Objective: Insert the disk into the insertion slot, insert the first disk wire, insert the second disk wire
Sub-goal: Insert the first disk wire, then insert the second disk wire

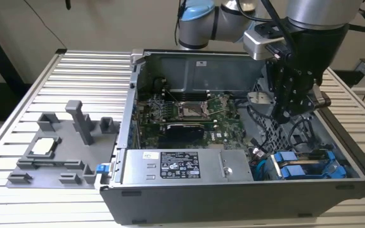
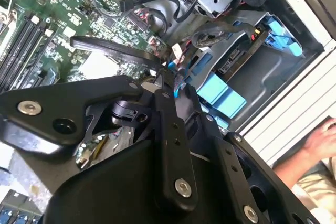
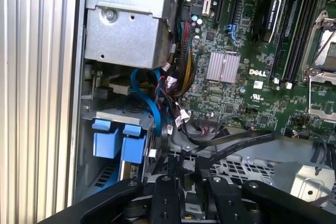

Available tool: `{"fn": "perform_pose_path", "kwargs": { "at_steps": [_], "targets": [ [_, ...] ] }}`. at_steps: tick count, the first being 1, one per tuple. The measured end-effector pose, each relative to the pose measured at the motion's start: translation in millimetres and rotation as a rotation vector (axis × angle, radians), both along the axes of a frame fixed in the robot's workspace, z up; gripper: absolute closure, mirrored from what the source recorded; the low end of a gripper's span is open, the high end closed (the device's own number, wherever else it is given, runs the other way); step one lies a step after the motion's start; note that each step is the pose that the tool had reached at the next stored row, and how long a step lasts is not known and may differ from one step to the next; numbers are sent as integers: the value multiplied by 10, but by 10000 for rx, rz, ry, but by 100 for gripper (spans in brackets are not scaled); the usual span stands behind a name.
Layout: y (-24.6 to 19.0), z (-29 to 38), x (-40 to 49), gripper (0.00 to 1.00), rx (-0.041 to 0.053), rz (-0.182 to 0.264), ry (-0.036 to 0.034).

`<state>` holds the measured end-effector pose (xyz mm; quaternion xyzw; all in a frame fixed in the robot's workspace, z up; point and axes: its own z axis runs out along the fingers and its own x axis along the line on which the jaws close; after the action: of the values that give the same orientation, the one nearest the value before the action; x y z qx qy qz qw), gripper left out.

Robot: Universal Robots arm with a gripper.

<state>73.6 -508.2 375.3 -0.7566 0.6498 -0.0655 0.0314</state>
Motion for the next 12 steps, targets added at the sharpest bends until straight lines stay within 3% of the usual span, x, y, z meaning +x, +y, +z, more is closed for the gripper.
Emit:
{"fn": "perform_pose_path", "kwargs": {
  "at_steps": [2, 3, 9, 12],
  "targets": [
    [0, 0, 0, 75, 1, -1, -1],
    [0, 0, 0, 82, 0, -1, -1],
    [0, 0, 0, 82, 0, -1, -3],
    [22, 0, -1, 80, -65, -2, -3]
  ]
}}
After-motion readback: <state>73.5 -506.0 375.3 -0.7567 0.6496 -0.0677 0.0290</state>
